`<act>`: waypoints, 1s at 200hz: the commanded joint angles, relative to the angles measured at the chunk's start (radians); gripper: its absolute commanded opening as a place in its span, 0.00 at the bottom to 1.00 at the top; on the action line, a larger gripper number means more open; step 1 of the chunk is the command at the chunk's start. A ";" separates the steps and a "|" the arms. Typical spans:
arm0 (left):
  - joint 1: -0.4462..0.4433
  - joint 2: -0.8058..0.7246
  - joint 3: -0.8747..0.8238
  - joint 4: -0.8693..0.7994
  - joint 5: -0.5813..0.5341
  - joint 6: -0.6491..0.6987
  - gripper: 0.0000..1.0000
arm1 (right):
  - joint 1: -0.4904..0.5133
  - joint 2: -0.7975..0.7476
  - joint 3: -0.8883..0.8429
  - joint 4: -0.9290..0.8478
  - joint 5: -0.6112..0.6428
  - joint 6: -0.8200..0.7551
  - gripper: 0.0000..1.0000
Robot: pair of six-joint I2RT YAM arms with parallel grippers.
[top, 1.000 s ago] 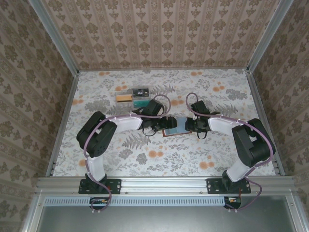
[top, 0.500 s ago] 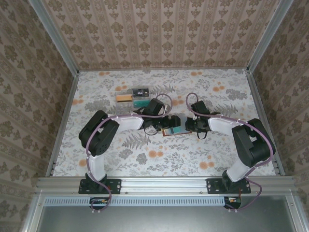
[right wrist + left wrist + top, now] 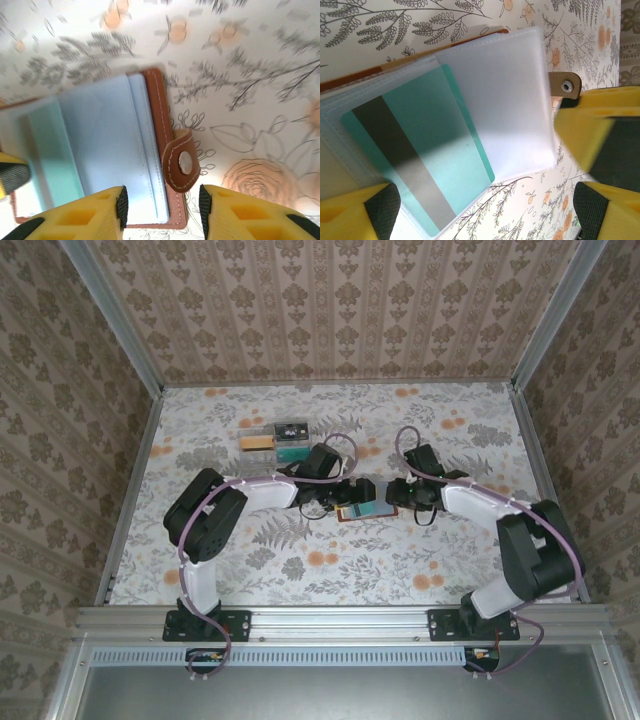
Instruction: Take the credit cards out of the card holder
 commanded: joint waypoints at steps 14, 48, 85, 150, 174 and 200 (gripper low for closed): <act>-0.008 0.013 0.009 -0.053 -0.003 0.020 0.93 | -0.005 -0.064 0.015 -0.029 -0.066 -0.005 0.44; 0.005 -0.053 -0.012 -0.077 -0.048 0.030 0.92 | 0.001 -0.022 0.025 0.041 -0.236 0.014 0.38; 0.027 -0.102 -0.047 -0.140 -0.108 0.051 0.84 | 0.026 0.040 0.035 0.111 -0.349 0.034 0.34; 0.034 -0.041 -0.061 -0.128 -0.107 0.049 0.16 | 0.041 0.150 0.054 0.168 -0.403 0.068 0.28; 0.034 -0.023 -0.052 -0.148 -0.120 0.054 0.15 | 0.041 0.174 0.062 0.167 -0.404 0.066 0.26; 0.036 -0.004 -0.053 -0.160 -0.128 0.051 0.11 | 0.040 0.202 0.071 0.168 -0.400 0.065 0.25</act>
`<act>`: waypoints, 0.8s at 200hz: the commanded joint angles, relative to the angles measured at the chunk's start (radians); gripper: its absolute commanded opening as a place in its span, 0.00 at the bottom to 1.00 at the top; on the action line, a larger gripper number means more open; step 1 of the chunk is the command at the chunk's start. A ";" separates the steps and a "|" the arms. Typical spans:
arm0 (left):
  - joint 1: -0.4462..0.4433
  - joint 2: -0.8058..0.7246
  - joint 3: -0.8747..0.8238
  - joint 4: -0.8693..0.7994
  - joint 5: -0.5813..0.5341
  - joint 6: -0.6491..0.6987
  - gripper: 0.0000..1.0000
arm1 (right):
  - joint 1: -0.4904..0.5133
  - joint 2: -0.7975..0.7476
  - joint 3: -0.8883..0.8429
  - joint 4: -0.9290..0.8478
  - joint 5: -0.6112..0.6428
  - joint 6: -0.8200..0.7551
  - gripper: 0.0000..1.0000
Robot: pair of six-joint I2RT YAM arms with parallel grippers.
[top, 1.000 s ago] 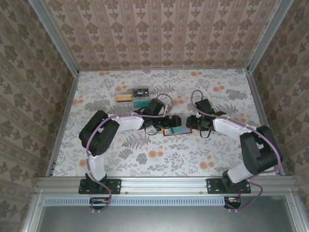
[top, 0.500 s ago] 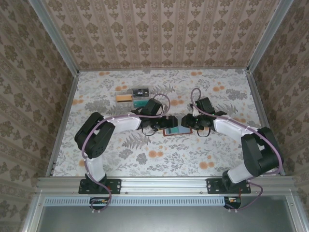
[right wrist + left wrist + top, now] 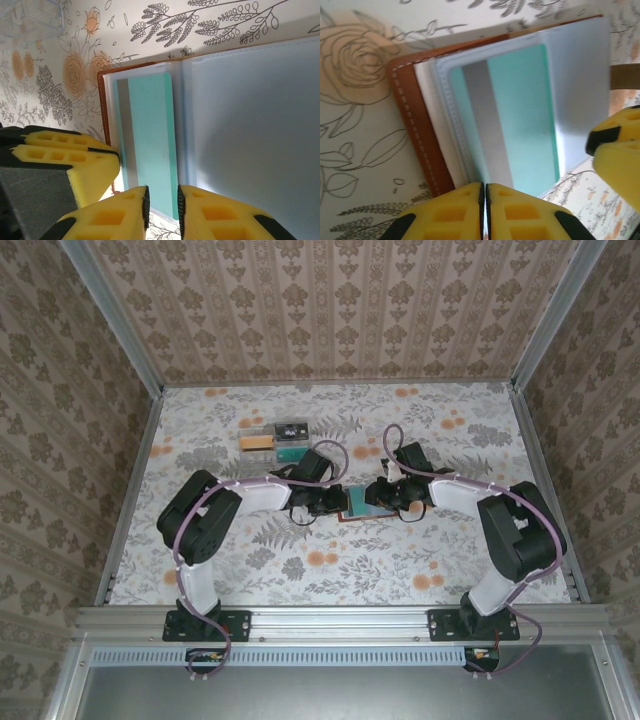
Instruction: Take the credit cards out of the card holder
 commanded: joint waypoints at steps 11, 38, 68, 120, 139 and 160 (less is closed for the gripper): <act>0.005 0.033 0.007 -0.043 -0.020 0.013 0.10 | 0.006 0.041 0.032 0.016 -0.024 0.008 0.25; 0.004 0.043 0.000 -0.042 -0.017 0.008 0.09 | 0.007 0.063 0.035 0.033 -0.040 0.015 0.24; 0.003 0.046 0.002 -0.036 -0.012 0.006 0.09 | 0.009 0.078 0.040 0.038 -0.050 0.017 0.24; 0.001 0.048 0.007 -0.036 -0.006 0.006 0.09 | 0.009 0.101 0.042 0.044 -0.052 0.020 0.17; 0.001 0.049 0.006 -0.036 -0.005 0.006 0.09 | 0.009 0.105 0.043 0.042 -0.052 0.019 0.15; 0.001 0.051 0.009 -0.035 0.000 0.005 0.09 | 0.010 0.111 0.046 0.043 -0.058 0.018 0.12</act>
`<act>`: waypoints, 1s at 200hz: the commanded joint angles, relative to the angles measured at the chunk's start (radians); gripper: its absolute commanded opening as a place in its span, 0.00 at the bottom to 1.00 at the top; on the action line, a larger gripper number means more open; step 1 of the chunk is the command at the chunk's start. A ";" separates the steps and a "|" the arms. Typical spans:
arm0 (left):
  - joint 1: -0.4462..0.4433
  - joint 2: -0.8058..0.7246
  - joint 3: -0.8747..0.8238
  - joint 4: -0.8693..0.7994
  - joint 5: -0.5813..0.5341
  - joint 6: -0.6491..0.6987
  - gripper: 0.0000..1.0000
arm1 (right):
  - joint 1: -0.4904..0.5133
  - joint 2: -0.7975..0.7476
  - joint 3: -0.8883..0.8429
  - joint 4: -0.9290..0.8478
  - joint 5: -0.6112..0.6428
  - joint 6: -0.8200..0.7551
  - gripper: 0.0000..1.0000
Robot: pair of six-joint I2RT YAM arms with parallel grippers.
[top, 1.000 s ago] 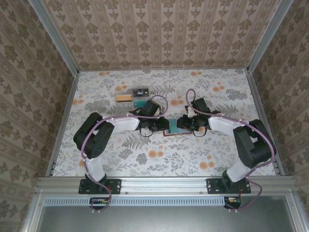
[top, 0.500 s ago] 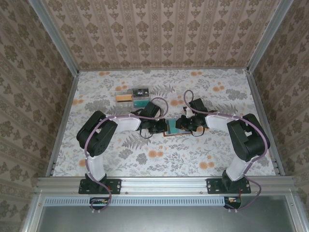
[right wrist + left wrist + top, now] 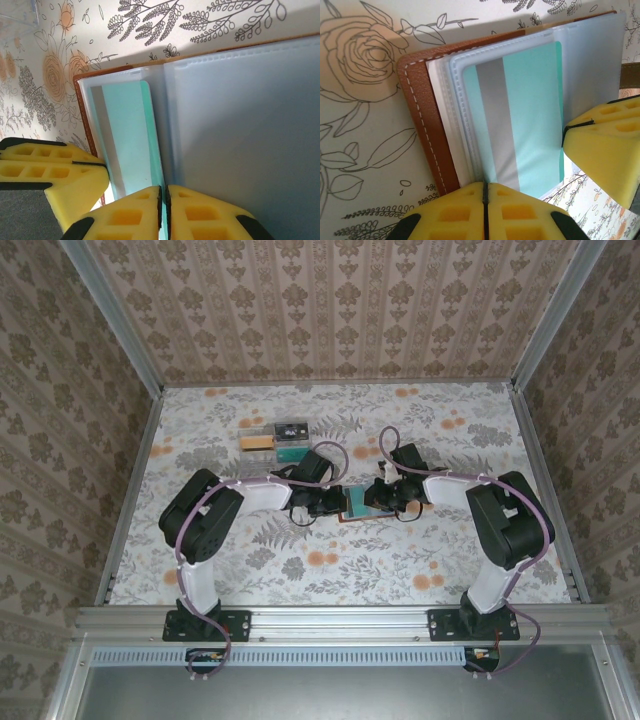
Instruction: Take the credit cards out of the card holder
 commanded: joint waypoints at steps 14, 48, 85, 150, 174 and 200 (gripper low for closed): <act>0.001 0.037 0.010 -0.036 -0.003 0.006 0.09 | 0.008 0.024 0.026 0.013 -0.027 0.008 0.08; 0.007 0.012 0.006 -0.046 -0.009 0.014 0.08 | 0.005 0.008 0.028 -0.016 -0.003 -0.004 0.00; 0.023 -0.042 0.000 -0.057 -0.023 0.024 0.08 | -0.001 -0.016 0.024 -0.030 0.019 -0.012 0.00; 0.036 -0.027 -0.024 -0.034 -0.005 0.020 0.09 | -0.001 -0.019 0.033 -0.034 0.014 -0.015 0.00; 0.030 -0.003 -0.019 -0.024 0.005 0.016 0.09 | -0.001 -0.008 0.039 -0.033 0.009 -0.010 0.16; 0.022 0.012 -0.014 -0.022 0.006 0.014 0.09 | 0.001 0.007 0.040 -0.022 0.001 -0.004 0.20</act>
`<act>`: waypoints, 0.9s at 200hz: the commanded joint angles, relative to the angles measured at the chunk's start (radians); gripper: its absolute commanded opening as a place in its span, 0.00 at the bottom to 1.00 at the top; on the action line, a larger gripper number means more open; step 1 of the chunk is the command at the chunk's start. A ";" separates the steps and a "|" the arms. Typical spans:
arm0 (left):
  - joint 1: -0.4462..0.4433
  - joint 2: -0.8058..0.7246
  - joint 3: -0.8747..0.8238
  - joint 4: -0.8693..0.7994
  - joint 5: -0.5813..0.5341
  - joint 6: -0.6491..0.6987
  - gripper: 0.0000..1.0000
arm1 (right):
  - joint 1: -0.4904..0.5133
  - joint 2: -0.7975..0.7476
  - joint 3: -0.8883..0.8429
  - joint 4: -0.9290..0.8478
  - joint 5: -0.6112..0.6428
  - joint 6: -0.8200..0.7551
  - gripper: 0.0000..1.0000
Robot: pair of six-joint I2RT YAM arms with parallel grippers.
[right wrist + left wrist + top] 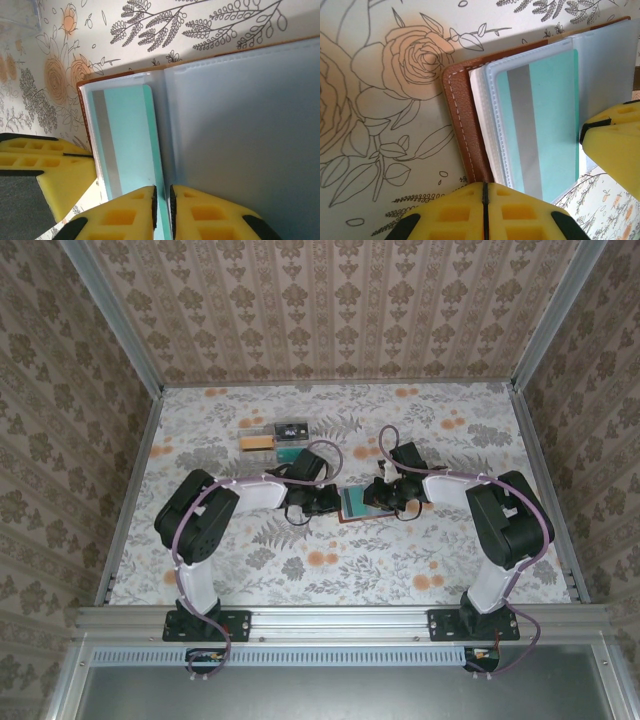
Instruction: Take the credit cards out of the card holder
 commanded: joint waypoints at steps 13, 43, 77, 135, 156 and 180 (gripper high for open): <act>-0.009 0.037 0.002 0.001 0.014 0.002 0.09 | 0.002 0.014 0.025 -0.003 -0.015 0.004 0.20; -0.012 0.042 0.004 -0.001 0.014 0.000 0.09 | 0.003 0.023 0.016 0.008 -0.022 0.009 0.20; -0.014 0.047 0.015 -0.005 0.019 0.004 0.09 | 0.004 0.024 0.013 0.012 -0.029 0.011 0.19; -0.024 0.054 0.026 -0.014 0.016 0.006 0.09 | 0.015 0.035 0.022 -0.011 -0.007 0.012 0.24; -0.026 0.054 0.028 -0.023 0.012 0.008 0.09 | 0.018 0.036 0.017 -0.008 -0.005 0.012 0.19; -0.025 0.049 0.022 -0.026 0.007 0.008 0.09 | 0.016 0.022 0.016 -0.011 -0.003 0.008 0.00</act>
